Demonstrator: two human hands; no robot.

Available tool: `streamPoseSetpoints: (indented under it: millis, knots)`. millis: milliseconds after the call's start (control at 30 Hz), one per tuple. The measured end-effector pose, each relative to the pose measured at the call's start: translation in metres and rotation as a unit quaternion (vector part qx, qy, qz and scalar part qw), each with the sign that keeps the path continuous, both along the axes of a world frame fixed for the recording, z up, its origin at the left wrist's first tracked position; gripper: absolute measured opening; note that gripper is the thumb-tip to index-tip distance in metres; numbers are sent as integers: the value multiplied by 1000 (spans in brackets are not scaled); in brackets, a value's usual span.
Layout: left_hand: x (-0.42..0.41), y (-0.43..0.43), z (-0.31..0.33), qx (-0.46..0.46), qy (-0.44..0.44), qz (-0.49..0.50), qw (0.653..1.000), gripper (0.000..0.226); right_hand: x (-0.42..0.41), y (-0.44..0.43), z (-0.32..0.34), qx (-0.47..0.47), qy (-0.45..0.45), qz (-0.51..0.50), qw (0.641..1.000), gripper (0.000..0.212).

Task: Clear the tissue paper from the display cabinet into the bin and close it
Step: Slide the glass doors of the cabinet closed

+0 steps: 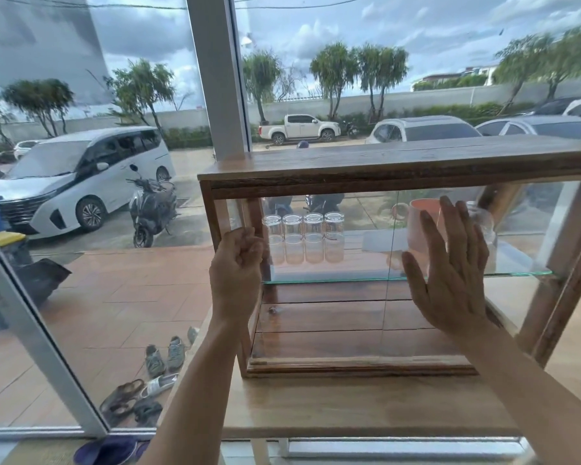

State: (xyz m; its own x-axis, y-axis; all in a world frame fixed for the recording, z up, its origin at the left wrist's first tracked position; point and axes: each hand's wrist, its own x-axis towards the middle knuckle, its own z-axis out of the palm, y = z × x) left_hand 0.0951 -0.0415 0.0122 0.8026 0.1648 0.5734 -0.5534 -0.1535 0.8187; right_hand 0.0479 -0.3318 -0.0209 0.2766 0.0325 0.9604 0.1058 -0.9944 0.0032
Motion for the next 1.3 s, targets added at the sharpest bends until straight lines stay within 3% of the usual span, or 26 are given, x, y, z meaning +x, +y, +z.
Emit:
streamPoseSetpoints:
  millis: [100, 167, 267, 400, 500, 600, 933, 1300]
  knots:
    - [-22, -2, -6, 141, -157, 158, 965, 38, -4, 24, -2, -64, 36, 51, 996, 63]
    - [-26, -7, -8, 261, -248, 178, 916, 60, -1, 43, -1, -97, 72, 66, 991, 68]
    - [-19, -14, -8, 430, -239, 170, 854, 106, 4, 62, 3, -119, 128, 62, 983, 80]
    - [-8, -22, -13, 538, -220, 164, 797, 133, 7, 70, 7, -139, 187, 36, 972, 101]
    - [0, -29, -18, 567, -217, 168, 777, 140, 6, 70, 10, -155, 206, 6, 966, 117]
    - [5, -31, -20, 568, -203, 176, 778, 145, 4, 71, 13, -162, 214, -10, 963, 123]
    - [10, -9, -17, 592, -200, 191, 757, 141, 4, 98, 21, -150, 236, 1, 960, 119]
    - [8, 9, -21, 570, -214, 189, 771, 136, 4, 117, 22, -135, 253, 22, 958, 115]
